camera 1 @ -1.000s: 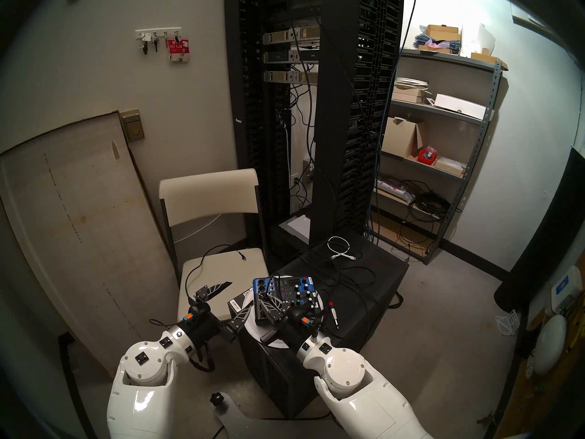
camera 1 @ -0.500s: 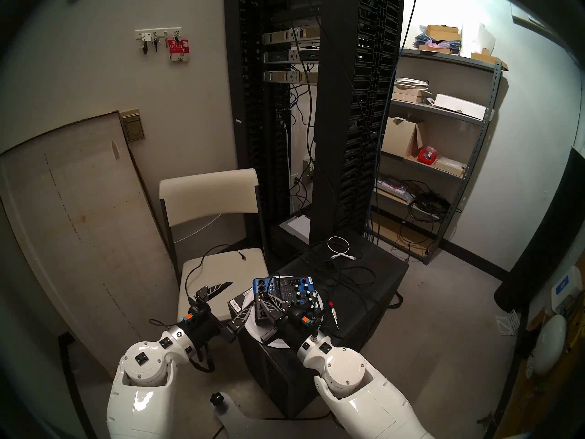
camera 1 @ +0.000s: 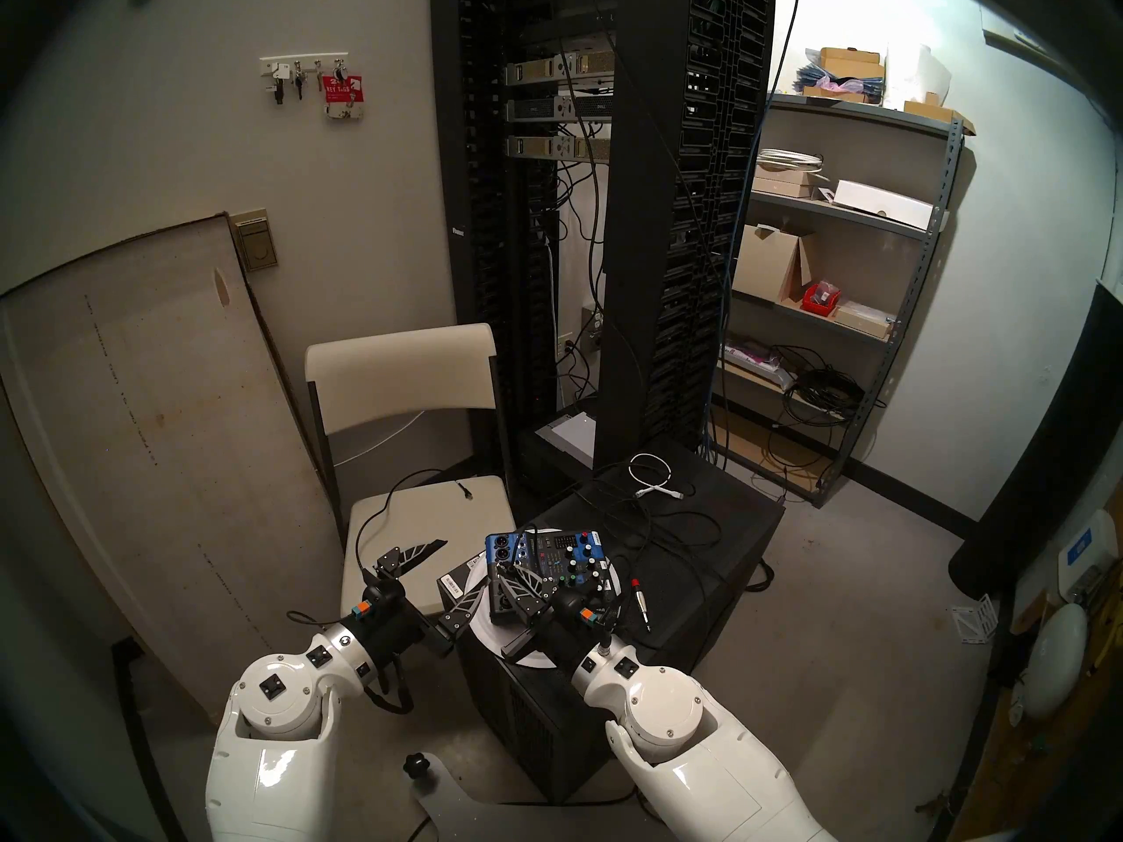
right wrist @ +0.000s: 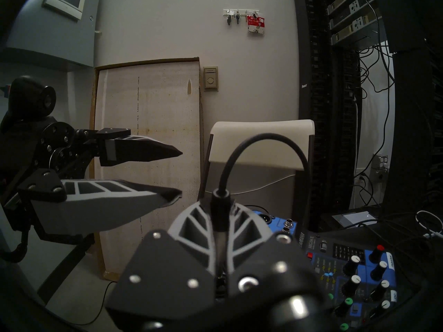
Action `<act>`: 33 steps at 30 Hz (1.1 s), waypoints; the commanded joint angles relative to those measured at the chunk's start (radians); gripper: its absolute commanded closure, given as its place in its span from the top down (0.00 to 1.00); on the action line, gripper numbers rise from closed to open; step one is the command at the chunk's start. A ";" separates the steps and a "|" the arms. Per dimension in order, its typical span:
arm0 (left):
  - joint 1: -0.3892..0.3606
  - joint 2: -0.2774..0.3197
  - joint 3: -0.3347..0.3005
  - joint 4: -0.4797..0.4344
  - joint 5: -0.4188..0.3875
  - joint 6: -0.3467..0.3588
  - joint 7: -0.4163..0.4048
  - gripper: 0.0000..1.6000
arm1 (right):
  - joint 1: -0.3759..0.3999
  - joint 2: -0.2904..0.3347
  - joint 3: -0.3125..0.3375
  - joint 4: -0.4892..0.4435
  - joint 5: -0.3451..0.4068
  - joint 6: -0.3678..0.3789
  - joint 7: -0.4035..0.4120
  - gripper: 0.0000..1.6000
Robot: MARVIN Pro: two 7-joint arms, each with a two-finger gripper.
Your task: Insert aux cable
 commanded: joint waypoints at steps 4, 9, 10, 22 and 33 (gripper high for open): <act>-0.008 -0.004 0.009 -0.019 0.006 0.003 0.002 1.00 | -0.011 0.012 0.009 -0.060 0.017 0.000 0.013 0.00; -0.008 -0.005 0.011 -0.020 0.009 0.003 0.005 1.00 | -0.014 0.010 0.010 -0.061 0.018 0.006 0.018 0.00; -0.007 -0.005 0.011 -0.022 0.009 0.003 0.005 1.00 | -0.014 0.009 0.010 -0.060 0.017 0.006 0.017 0.00; -0.001 -0.005 0.009 -0.022 0.006 0.000 0.010 1.00 | -0.017 0.004 0.010 -0.056 0.015 0.007 0.025 0.00; 0.002 -0.003 0.008 -0.020 0.006 -0.004 0.010 1.00 | -0.013 -0.004 0.009 -0.043 0.012 0.005 0.016 0.00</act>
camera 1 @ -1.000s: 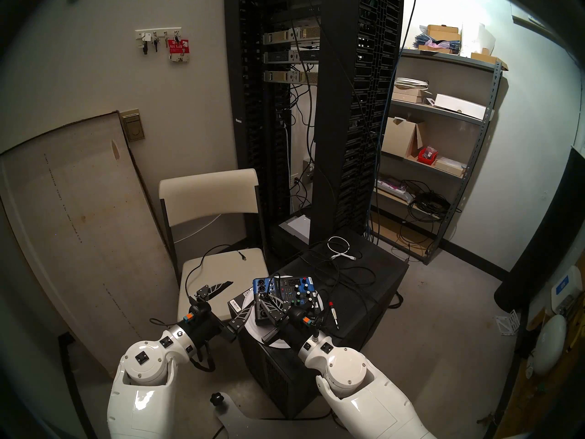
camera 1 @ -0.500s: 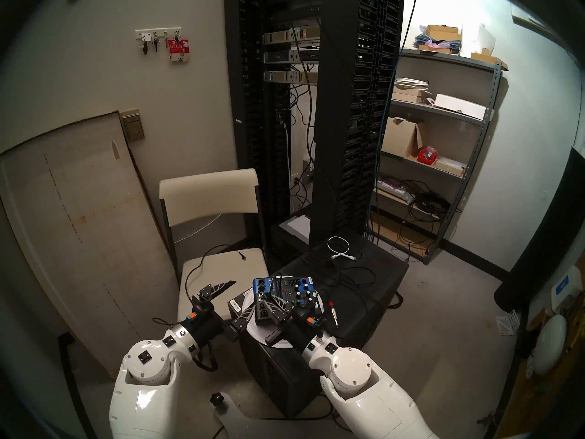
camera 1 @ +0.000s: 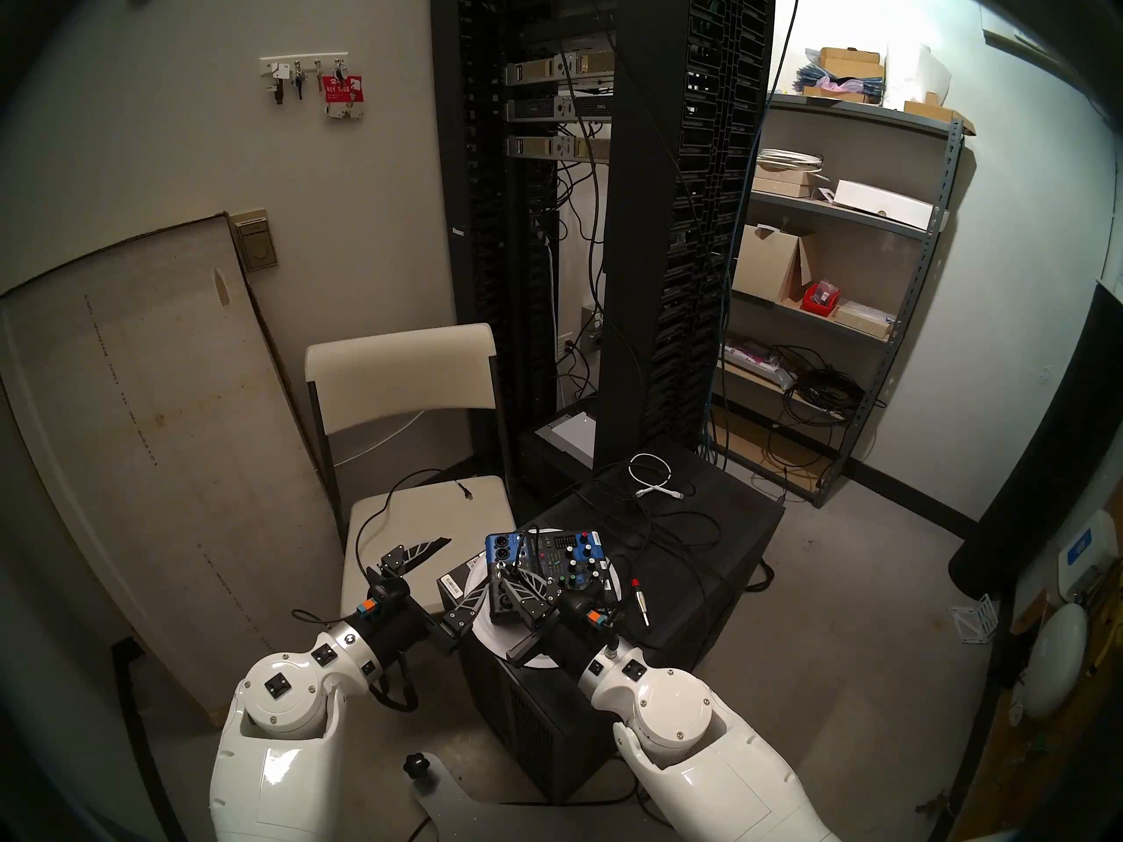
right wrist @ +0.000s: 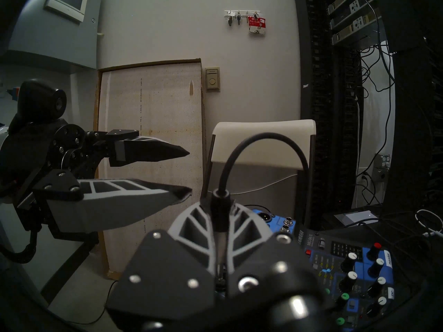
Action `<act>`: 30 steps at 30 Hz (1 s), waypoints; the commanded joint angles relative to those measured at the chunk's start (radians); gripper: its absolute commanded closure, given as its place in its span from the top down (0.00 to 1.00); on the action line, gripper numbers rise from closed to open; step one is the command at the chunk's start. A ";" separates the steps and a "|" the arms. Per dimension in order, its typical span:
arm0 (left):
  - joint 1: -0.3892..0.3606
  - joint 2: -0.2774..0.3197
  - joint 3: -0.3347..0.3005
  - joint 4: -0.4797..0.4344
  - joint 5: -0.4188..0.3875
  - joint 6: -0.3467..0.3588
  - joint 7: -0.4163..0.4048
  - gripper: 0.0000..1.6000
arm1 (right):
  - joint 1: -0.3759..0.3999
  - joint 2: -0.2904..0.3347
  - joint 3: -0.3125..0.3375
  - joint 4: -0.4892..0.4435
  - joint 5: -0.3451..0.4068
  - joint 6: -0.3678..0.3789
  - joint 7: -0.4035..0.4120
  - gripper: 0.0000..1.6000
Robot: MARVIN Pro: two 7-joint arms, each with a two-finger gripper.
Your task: Insert aux cable
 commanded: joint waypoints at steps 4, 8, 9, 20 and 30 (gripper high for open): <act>0.005 0.003 -0.002 -0.019 -0.001 -0.005 -0.002 1.00 | 0.010 -0.018 -0.004 -0.007 0.002 -0.010 -0.010 0.00; 0.006 0.003 -0.002 -0.020 -0.001 -0.005 -0.001 1.00 | 0.012 -0.019 -0.005 -0.002 0.006 -0.014 -0.010 0.00; 0.006 0.003 -0.002 -0.020 -0.001 -0.004 -0.001 1.00 | 0.014 -0.021 -0.004 0.003 0.014 -0.015 -0.008 0.00; 0.007 0.007 -0.001 -0.019 0.002 -0.004 -0.002 1.00 | 0.020 -0.024 -0.006 0.001 0.027 -0.012 -0.002 0.00; 0.004 0.008 0.002 -0.018 0.001 -0.003 -0.002 1.00 | 0.023 -0.021 -0.005 0.007 0.018 -0.010 -0.004 0.00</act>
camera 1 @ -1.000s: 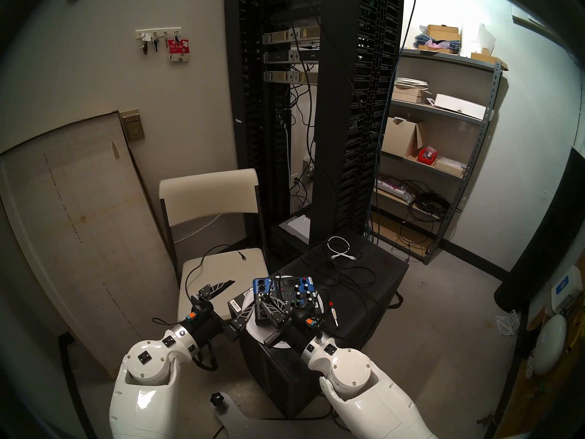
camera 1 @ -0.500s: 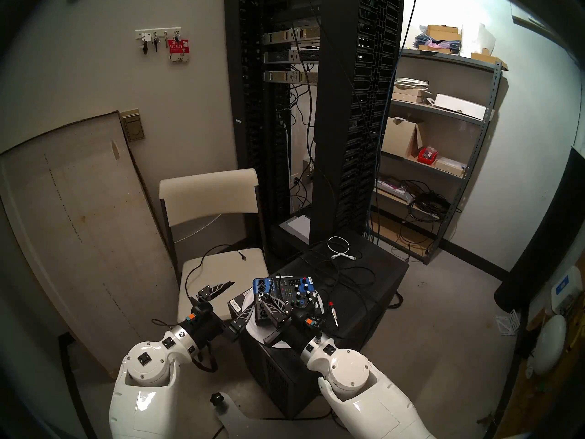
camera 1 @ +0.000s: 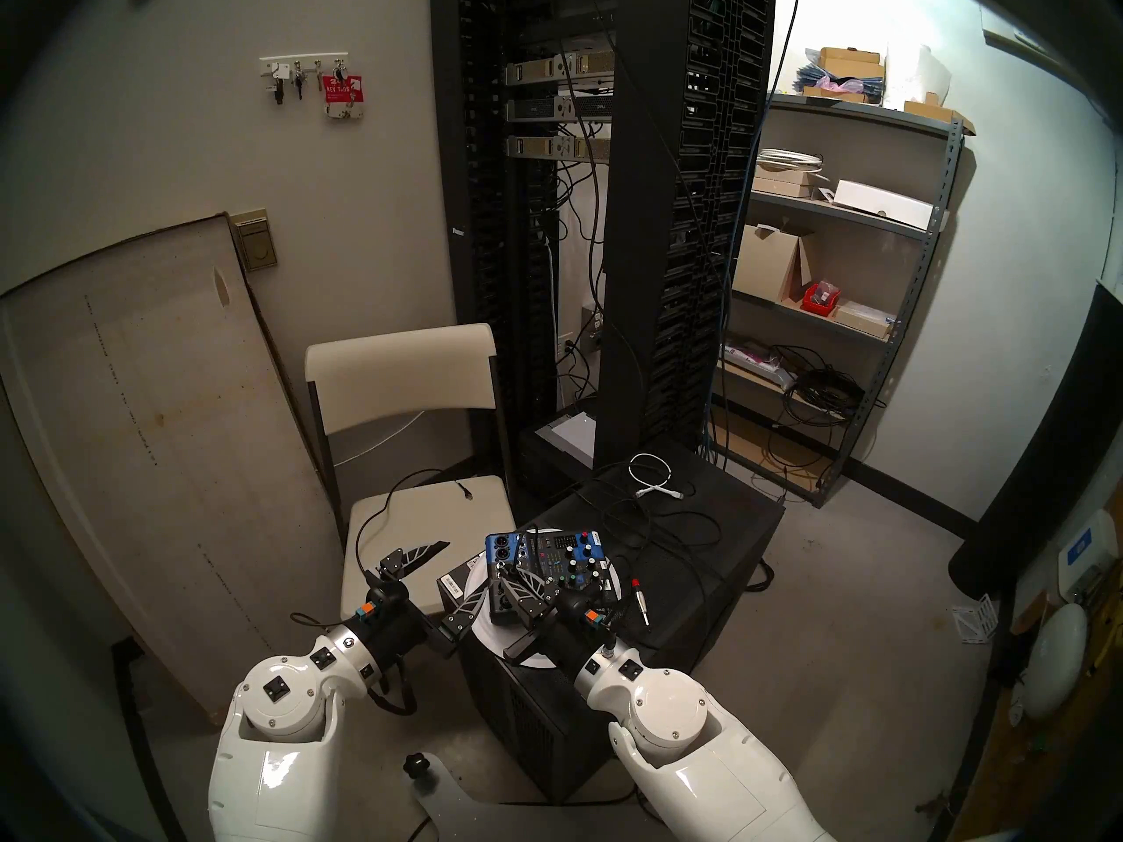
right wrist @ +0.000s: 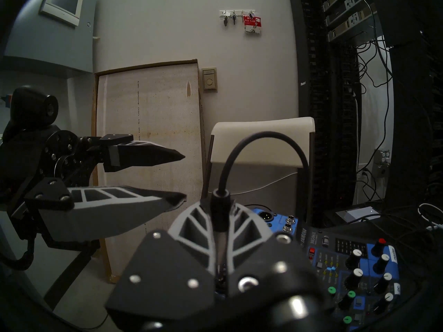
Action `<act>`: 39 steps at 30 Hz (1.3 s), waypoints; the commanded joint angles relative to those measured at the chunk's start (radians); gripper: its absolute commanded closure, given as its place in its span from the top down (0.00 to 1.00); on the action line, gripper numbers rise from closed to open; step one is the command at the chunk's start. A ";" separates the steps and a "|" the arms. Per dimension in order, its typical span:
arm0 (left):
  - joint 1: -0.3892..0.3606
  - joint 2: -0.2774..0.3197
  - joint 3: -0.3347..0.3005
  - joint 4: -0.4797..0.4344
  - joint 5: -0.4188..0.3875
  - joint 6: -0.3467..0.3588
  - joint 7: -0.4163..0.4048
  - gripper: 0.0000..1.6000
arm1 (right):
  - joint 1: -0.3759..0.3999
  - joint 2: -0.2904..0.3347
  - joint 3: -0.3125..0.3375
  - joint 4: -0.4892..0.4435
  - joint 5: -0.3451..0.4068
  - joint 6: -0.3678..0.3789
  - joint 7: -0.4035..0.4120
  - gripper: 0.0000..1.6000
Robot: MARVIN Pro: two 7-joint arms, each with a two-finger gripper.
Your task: Insert aux cable
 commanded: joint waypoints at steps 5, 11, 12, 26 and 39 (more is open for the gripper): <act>-0.004 0.002 0.003 -0.018 0.001 -0.001 -0.002 1.00 | 0.014 -0.011 0.002 -0.009 -0.004 -0.009 -0.008 0.00; -0.007 0.003 0.004 -0.013 0.001 -0.004 0.000 1.00 | 0.020 -0.011 0.004 -0.005 -0.001 -0.013 -0.012 0.00; -0.007 0.003 0.004 -0.013 0.002 -0.003 0.000 1.00 | 0.021 -0.010 0.005 -0.005 0.000 -0.013 -0.014 0.00; -0.002 0.001 0.002 -0.012 0.000 -0.009 0.004 1.00 | 0.019 -0.012 -0.003 0.010 0.004 -0.018 -0.016 0.00; 0.005 -0.001 0.000 -0.061 -0.035 0.042 -0.019 1.00 | -0.001 -0.003 -0.028 0.014 -0.038 -0.072 -0.048 0.00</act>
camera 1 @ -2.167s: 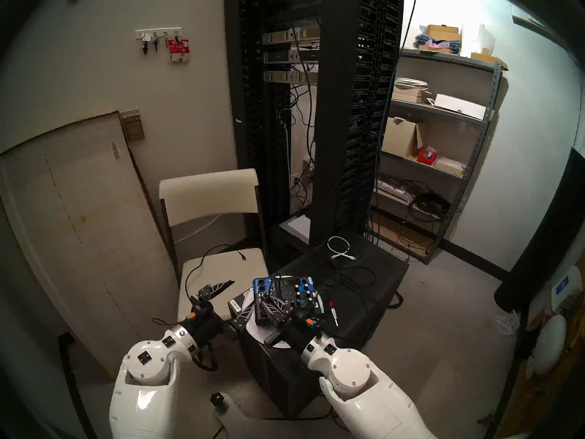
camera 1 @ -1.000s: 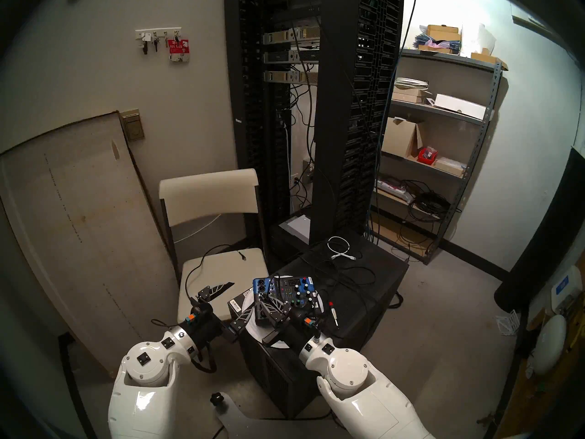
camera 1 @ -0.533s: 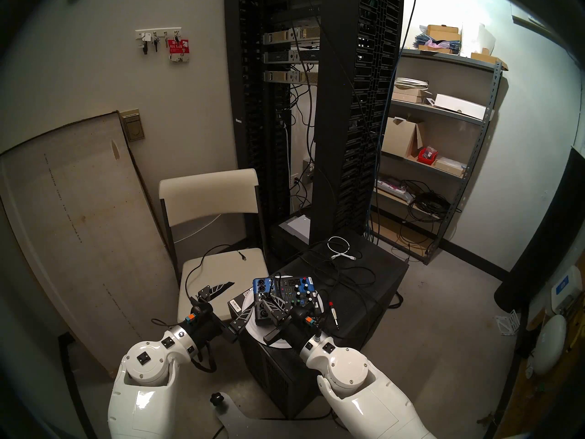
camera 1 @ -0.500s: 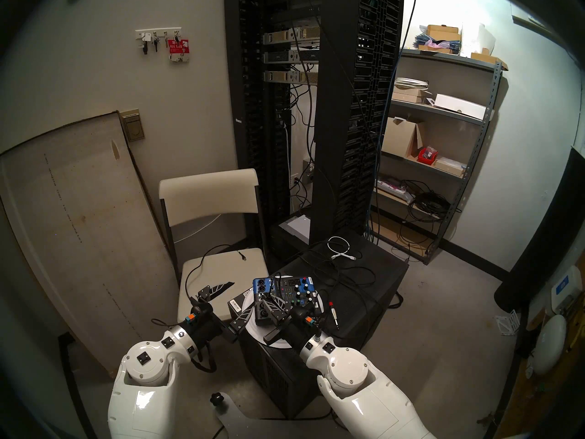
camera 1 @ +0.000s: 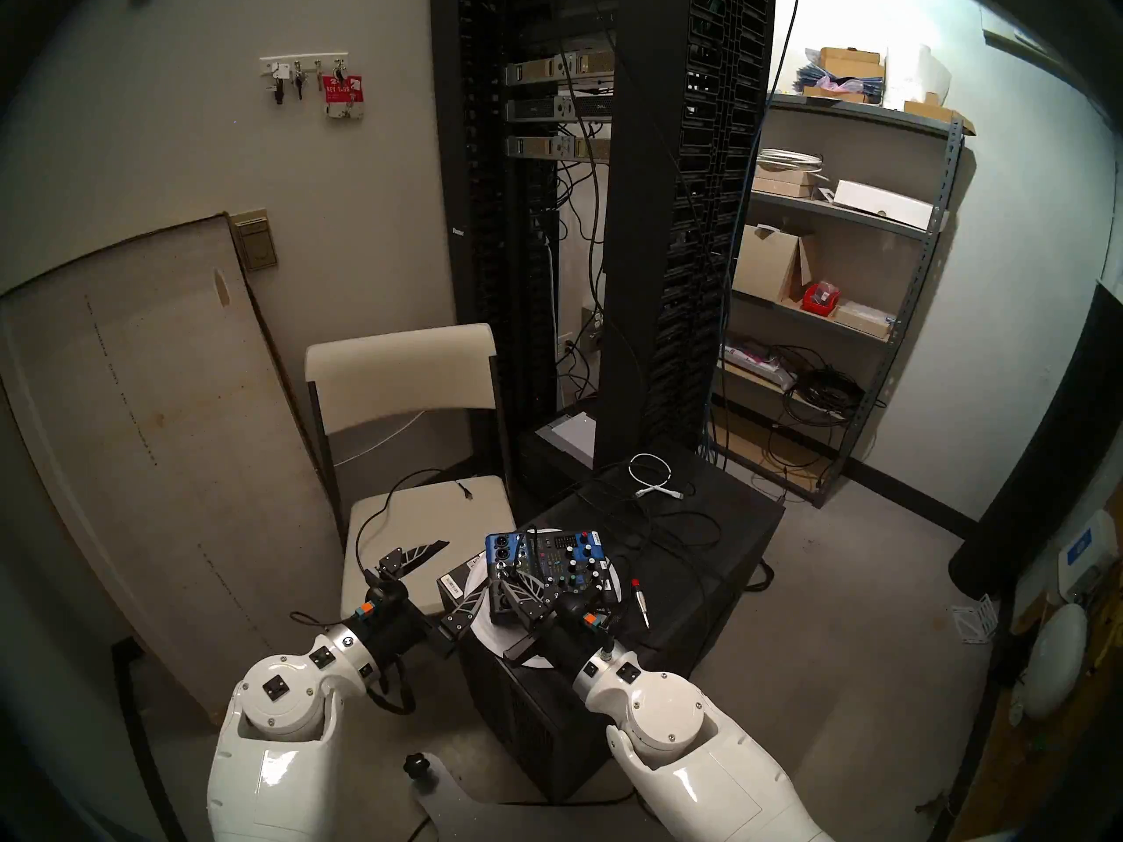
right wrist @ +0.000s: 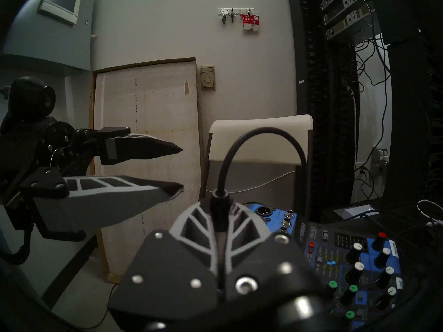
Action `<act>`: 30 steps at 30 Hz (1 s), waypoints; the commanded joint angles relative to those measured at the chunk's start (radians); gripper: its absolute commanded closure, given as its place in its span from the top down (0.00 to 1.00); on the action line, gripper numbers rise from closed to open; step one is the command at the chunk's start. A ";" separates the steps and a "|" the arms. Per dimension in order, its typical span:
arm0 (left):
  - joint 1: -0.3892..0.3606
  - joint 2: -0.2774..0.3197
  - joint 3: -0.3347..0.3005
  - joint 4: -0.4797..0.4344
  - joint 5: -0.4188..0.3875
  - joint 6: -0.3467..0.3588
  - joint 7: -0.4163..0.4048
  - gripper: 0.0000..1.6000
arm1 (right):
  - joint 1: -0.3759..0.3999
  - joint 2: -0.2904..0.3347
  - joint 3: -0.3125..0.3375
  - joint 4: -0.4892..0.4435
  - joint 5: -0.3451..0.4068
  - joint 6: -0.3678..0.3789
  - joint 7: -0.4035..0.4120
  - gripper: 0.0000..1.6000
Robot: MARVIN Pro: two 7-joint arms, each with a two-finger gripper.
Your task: Insert aux cable
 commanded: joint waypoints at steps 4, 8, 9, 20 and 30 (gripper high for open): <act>0.005 -0.011 -0.001 -0.095 -0.072 0.085 -0.049 1.00 | -0.015 0.003 -0.016 -0.024 -0.053 -0.054 -0.033 0.00; 0.003 -0.010 0.005 -0.125 -0.104 0.151 -0.086 1.00 | -0.019 0.005 -0.018 -0.025 -0.059 -0.058 -0.040 0.00; 0.002 -0.008 0.010 -0.131 -0.114 0.176 -0.102 1.00 | -0.020 0.005 -0.017 -0.026 -0.060 -0.058 -0.041 0.00; -0.010 0.012 0.049 -0.107 -0.115 0.338 -0.169 0.92 | -0.015 0.000 -0.013 -0.018 -0.060 -0.064 -0.037 0.00; -0.012 0.004 0.047 -0.084 -0.109 0.307 -0.158 0.49 | -0.010 -0.002 -0.014 -0.022 -0.060 -0.061 -0.032 0.00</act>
